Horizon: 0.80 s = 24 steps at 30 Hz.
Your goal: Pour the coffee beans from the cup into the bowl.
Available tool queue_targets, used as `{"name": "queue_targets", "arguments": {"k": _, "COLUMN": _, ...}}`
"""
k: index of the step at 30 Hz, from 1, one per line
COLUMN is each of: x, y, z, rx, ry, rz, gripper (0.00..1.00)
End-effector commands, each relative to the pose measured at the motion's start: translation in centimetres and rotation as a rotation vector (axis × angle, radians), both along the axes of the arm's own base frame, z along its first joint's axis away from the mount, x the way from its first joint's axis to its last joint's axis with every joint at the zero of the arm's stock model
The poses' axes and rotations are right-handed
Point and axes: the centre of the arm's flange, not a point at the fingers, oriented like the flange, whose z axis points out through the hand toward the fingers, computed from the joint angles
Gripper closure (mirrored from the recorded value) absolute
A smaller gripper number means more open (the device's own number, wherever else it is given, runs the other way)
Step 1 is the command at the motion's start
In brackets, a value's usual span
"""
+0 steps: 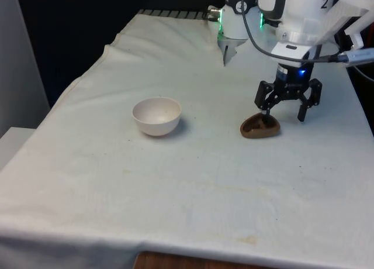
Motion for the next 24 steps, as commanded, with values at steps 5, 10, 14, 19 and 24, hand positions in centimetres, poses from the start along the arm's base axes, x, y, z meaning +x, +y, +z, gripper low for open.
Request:
{"name": "queue_targets", "arguments": {"k": 5, "x": -0.01, "y": 0.03, "z": -0.17, "rx": 0.000, "ry": -0.008, "rz": 0.001, "gripper": 0.00}}
{"name": "queue_targets", "arguments": {"k": 10, "x": -0.01, "y": -0.02, "z": -0.22, "rx": 0.001, "ry": -0.007, "rz": 0.001, "gripper": 0.00}}
{"name": "queue_targets", "arguments": {"k": 14, "x": 0.00, "y": -0.08, "z": -0.22, "rx": 0.001, "ry": -0.006, "rz": 0.000, "gripper": 0.00}}
{"name": "queue_targets", "arguments": {"k": 19, "x": 0.08, "y": -0.26, "z": -0.11, "rx": 0.003, "ry": -0.007, "rz": -0.001, "gripper": 0.00}}
{"name": "queue_targets", "arguments": {"k": 24, "x": 0.10, "y": -0.38, "z": -0.17, "rx": 0.009, "ry": -0.004, "rz": -0.003, "gripper": 0.00}}
